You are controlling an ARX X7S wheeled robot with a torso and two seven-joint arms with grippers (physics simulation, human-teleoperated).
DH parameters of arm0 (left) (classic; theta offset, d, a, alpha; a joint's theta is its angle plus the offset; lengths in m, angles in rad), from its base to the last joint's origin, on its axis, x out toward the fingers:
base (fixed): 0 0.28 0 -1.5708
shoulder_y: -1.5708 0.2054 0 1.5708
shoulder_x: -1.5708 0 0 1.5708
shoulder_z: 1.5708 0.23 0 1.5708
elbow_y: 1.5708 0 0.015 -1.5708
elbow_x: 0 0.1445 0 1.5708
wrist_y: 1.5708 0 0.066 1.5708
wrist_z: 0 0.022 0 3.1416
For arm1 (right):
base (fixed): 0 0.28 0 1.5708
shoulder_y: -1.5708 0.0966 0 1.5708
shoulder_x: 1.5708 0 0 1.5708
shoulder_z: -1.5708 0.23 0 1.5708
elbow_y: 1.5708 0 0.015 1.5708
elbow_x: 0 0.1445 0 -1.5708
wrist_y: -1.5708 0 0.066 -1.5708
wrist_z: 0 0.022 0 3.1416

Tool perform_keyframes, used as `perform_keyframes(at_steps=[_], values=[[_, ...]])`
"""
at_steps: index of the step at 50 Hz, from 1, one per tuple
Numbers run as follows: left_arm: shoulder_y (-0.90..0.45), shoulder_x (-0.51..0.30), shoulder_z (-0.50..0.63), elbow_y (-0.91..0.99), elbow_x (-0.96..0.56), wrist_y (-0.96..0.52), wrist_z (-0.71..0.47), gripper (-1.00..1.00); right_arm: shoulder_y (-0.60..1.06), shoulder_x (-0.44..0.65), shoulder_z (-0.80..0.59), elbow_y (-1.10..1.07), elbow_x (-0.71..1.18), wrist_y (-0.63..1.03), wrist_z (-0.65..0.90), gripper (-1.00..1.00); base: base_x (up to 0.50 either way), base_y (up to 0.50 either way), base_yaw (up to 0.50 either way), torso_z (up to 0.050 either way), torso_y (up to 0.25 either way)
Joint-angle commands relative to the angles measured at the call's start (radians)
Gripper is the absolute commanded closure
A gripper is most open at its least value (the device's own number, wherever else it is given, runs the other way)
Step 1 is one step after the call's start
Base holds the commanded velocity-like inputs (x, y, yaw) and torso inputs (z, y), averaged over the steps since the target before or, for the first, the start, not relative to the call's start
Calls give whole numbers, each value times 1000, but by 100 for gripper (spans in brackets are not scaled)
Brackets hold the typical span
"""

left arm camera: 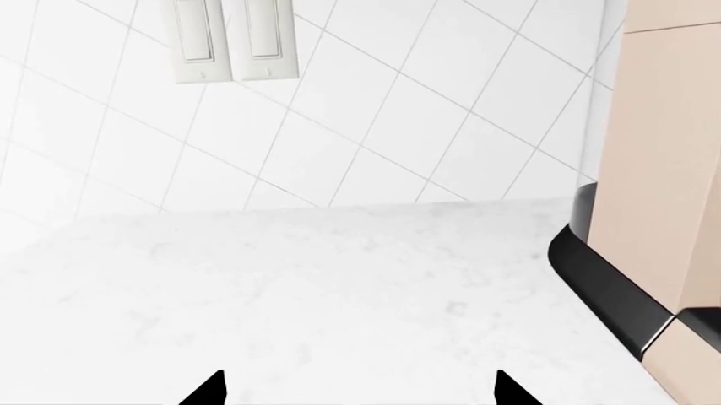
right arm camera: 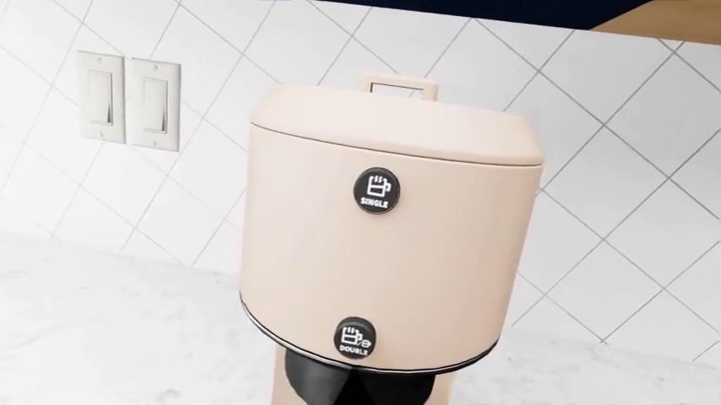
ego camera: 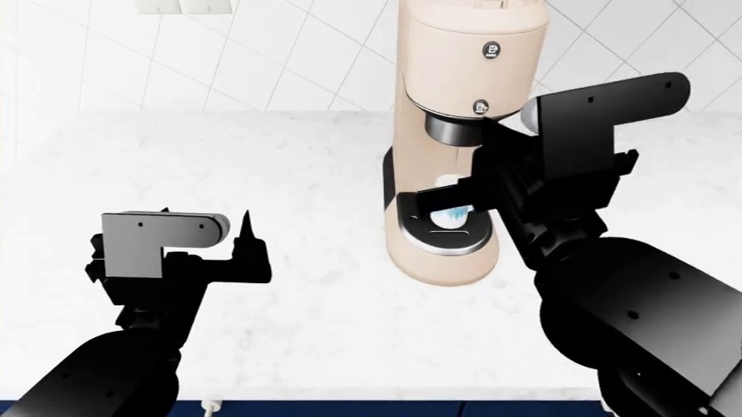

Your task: Press the button on the coffee machine to serve coffee.

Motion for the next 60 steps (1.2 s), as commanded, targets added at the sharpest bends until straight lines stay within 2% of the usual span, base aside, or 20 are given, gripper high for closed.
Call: perform_keyframes(at_steps=[1,9,15,24,32,33,43,60], values=[[5,-3,-1,0,-3,5,-2,-100,-19,-28,88,-116,108,139,74,100,0,0,0,0,0],[4,-4,0,0,-7,5,-3,-100,-69,-13,178,-194,159,186,119,100,0,0,0,0,0],[5,-2,3,-6,-5,10,-5,-100,-211,31,286,-286,196,115,99,100,0,0,0,0,0],[22,0,3,-10,-5,29,-3,-100,-495,120,281,-291,50,-159,4,100,0,0,0,0,0],[55,1,18,-39,25,94,11,-100,-703,120,280,-231,-77,-391,-71,100,0,0,0,0,0],[61,-1,18,-50,30,104,15,-100,-722,122,274,-221,-95,-409,-76,-100,0,0,0,0,0],[98,3,54,-133,92,199,30,-100,-837,144,234,-120,-215,-546,-108,-100,0,0,0,0,0],[135,15,54,-218,112,287,45,-100,-892,168,219,-63,-271,-599,-116,-100,0,0,0,0,0]])
